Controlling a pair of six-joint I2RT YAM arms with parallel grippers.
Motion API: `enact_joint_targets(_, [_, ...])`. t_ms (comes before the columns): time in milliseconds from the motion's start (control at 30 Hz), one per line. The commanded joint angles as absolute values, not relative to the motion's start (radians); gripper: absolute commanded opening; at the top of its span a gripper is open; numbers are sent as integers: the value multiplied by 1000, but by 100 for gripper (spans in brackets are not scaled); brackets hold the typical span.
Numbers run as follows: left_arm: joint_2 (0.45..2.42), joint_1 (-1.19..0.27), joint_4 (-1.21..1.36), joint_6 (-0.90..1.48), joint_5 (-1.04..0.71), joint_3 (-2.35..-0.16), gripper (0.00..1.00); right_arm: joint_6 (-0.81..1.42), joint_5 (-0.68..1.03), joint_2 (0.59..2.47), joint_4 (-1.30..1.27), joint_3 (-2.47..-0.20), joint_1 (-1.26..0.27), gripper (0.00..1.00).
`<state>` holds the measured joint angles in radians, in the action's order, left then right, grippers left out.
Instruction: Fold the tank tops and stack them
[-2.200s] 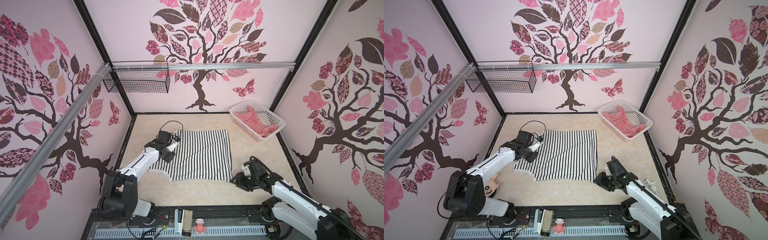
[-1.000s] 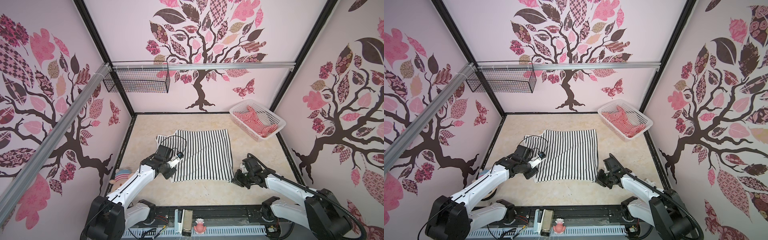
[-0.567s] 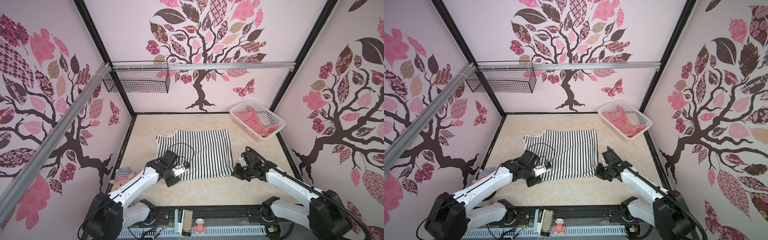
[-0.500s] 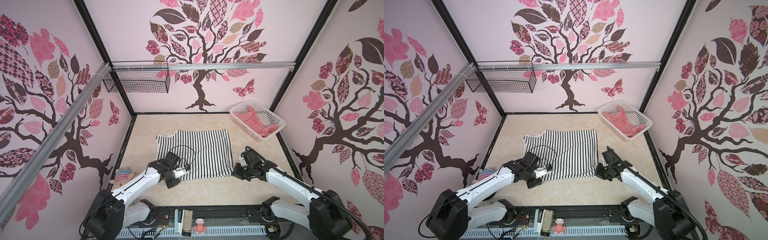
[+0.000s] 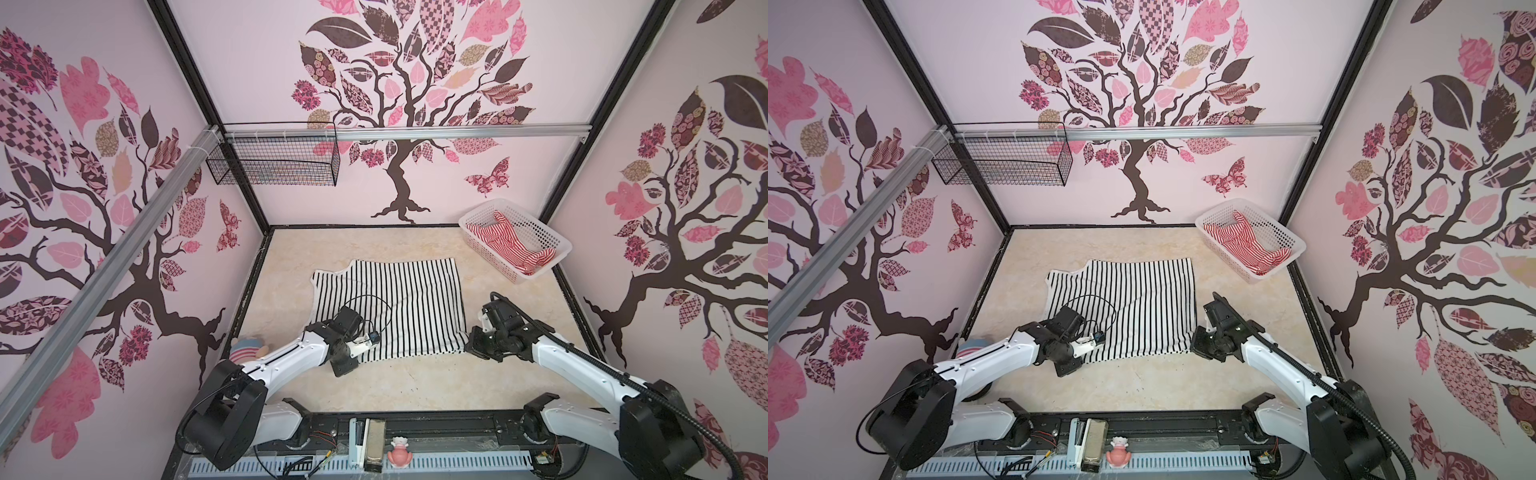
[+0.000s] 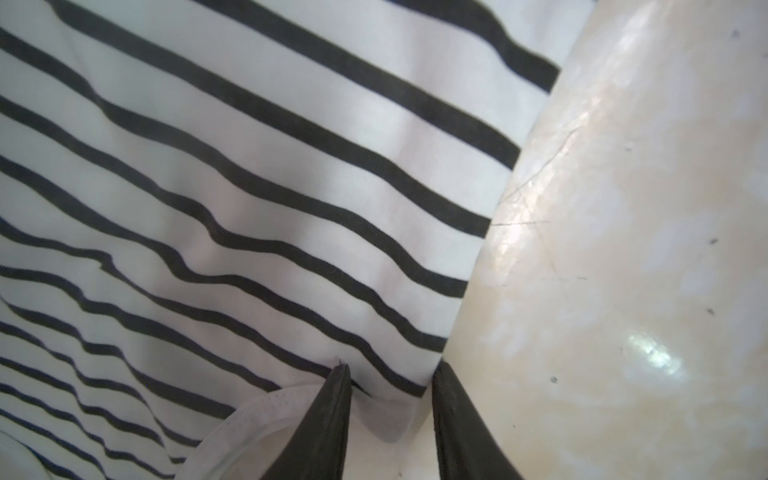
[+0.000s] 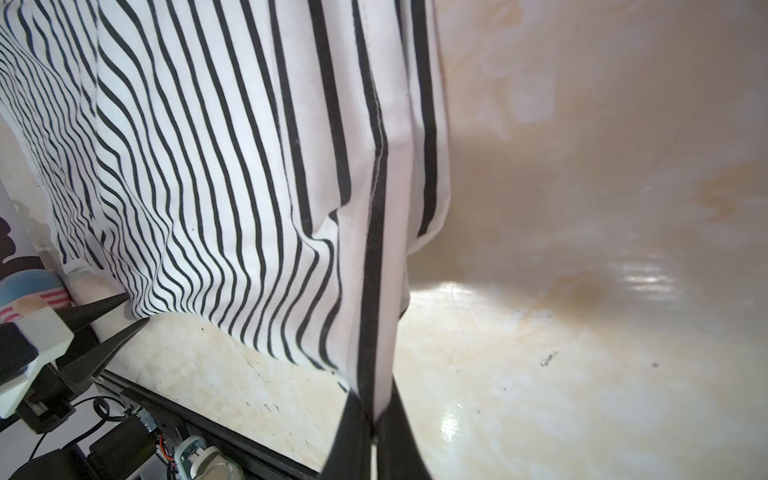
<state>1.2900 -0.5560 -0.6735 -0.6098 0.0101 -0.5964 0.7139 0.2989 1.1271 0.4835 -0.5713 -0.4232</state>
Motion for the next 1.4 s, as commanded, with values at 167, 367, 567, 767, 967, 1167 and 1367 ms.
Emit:
enact_joint_targets(167, [1276, -558, -761, -660, -87, -606, 0, 707, 260, 1127, 544, -653, -429, 4])
enact_joint_targets(367, [1214, -558, -909, -683, -198, -689, 0, 677, 144, 1061, 664, -709, -427, 5])
enact_joint_targets(567, [1203, -550, -866, -660, -104, -726, 0, 644, 109, 1075, 681, -787, -427, 5])
enact_joint_targets(767, [1226, -512, -774, -644, -4, -770, 0, 597, 105, 1183, 661, -882, -409, 6])
enact_joint_targets(967, [1276, -454, -672, -639, 69, -822, 0, 557, 140, 1285, 613, -941, -354, 6])
enact_joint_targets(1167, [1366, -445, -590, -623, 107, -883, 0, 533, 195, 1376, 541, -962, -309, 7])
enact_joint_targets(1367, [1487, -440, -509, -607, 152, -927, 0, 499, 196, 1488, 529, -1019, -294, 10])
